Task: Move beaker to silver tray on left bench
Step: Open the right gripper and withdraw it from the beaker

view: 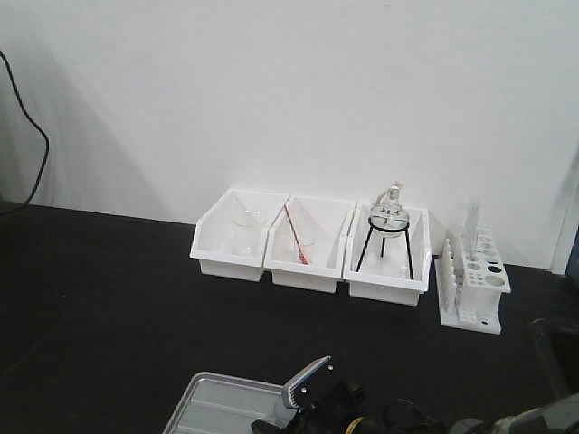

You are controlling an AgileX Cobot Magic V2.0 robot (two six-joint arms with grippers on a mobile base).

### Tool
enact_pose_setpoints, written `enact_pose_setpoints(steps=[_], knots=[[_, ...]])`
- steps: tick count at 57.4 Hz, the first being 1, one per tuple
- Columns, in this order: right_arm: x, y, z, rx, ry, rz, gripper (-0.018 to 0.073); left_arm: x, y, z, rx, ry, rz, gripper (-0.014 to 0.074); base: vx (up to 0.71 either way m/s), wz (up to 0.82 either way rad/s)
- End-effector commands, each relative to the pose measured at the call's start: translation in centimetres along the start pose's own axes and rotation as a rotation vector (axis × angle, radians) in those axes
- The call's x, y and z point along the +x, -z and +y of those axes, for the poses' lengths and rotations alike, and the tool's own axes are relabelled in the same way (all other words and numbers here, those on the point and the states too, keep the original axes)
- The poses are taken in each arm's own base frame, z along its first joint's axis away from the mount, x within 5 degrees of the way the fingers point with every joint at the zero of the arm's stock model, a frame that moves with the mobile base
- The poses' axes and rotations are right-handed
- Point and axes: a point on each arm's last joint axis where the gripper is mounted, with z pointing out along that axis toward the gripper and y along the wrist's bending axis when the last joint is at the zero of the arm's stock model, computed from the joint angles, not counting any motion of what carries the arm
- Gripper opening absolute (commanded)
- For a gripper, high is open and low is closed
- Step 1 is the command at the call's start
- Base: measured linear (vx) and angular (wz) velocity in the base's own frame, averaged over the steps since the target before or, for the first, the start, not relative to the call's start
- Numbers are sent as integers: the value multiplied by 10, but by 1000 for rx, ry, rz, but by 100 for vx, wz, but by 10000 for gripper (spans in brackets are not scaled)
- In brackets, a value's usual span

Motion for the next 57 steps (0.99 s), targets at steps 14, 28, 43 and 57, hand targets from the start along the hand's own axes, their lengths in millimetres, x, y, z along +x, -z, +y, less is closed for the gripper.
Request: enact_pose_setpoints(steps=[14, 28, 43, 57], knots=[[-50, 14, -2, 4, 24, -191, 585, 1, -1, -1, 3, 11, -70, -6, 0, 0], [-73, 27, 0, -6, 66, -235, 585, 1, -1, -1, 3, 11, -70, -6, 0, 0], [-113, 55, 4, -25, 24, -311, 585, 1, -1, -1, 3, 11, -70, -6, 0, 0], [-175, 126, 20, -45, 165, -330, 550, 1, -1, -1, 3, 11, -70, -6, 0, 0]])
